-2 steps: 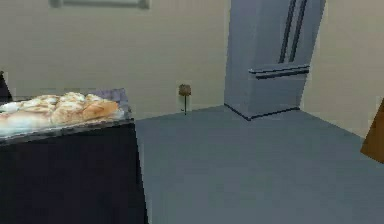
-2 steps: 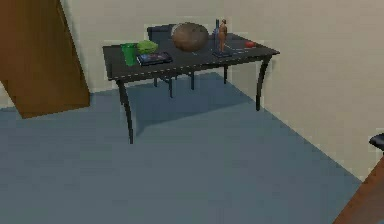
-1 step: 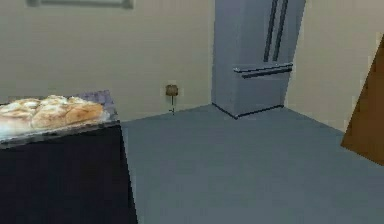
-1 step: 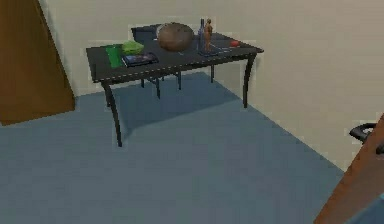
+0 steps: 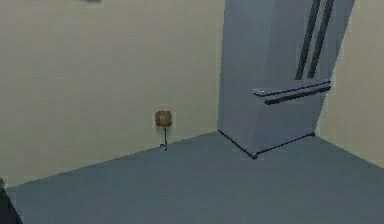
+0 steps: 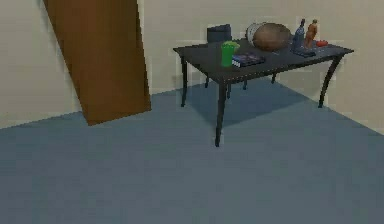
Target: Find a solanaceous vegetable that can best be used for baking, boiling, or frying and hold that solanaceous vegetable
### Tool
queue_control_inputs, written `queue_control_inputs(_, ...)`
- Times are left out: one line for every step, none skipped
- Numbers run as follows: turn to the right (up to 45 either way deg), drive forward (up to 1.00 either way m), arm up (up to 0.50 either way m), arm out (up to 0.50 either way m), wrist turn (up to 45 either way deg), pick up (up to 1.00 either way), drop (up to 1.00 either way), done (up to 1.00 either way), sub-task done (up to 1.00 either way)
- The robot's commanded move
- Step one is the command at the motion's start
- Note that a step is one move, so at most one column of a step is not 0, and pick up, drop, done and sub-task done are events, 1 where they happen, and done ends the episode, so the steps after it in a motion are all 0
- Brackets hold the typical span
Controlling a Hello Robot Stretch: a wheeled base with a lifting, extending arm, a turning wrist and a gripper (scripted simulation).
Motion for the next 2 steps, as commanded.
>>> queue_control_inputs(9.0, 0.00, 0.00, 0.00, 0.0, 0.00, 0.00, 0.00, 0.00)
queue_control_inputs(0.0, 0.10, 0.00, 0.00, 0.0, 0.00, 0.00, 0.00, 0.00)
